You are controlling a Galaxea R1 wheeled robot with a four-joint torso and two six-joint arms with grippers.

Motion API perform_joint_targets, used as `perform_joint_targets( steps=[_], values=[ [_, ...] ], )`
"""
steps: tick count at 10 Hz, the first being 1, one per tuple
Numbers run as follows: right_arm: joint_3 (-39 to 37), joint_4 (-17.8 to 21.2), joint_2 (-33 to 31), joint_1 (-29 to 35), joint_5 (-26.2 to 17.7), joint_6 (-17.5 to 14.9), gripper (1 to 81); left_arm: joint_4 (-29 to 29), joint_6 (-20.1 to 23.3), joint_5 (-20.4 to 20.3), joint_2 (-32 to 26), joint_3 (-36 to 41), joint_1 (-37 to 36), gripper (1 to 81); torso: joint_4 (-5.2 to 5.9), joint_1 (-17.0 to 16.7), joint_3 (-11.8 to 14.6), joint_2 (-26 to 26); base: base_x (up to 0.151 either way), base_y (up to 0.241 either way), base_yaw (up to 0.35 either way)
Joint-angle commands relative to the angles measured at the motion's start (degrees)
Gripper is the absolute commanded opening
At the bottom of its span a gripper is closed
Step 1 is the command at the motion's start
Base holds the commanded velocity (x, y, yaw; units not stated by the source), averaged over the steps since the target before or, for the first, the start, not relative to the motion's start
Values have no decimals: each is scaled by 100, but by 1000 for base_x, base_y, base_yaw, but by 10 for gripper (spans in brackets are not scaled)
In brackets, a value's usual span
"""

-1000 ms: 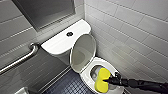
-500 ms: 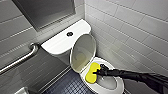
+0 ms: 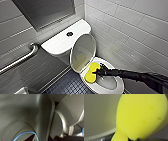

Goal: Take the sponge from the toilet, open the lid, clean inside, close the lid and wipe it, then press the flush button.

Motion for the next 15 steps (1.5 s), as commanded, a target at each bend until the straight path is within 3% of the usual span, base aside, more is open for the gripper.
perform_joint_targets(
  steps=[1,6,10,15],
  values=[
    [641,34,-157,131,-208,168,10,-32,25,480,25,88,191,811,0,0,0,0,0,0,0],
    [729,-72,-491,-641,-146,168,10,-41,33,480,16,88,191,811,0,0,0,0,0,0,0],
    [1905,-115,-1869,-1011,275,168,10,-14,42,480,16,88,191,811,0,0,0,0,0,0,0],
    [2837,-116,-3037,-1458,390,168,10,3,51,471,7,88,191,811,0,0,0,0,0,0,0]
  ],
)
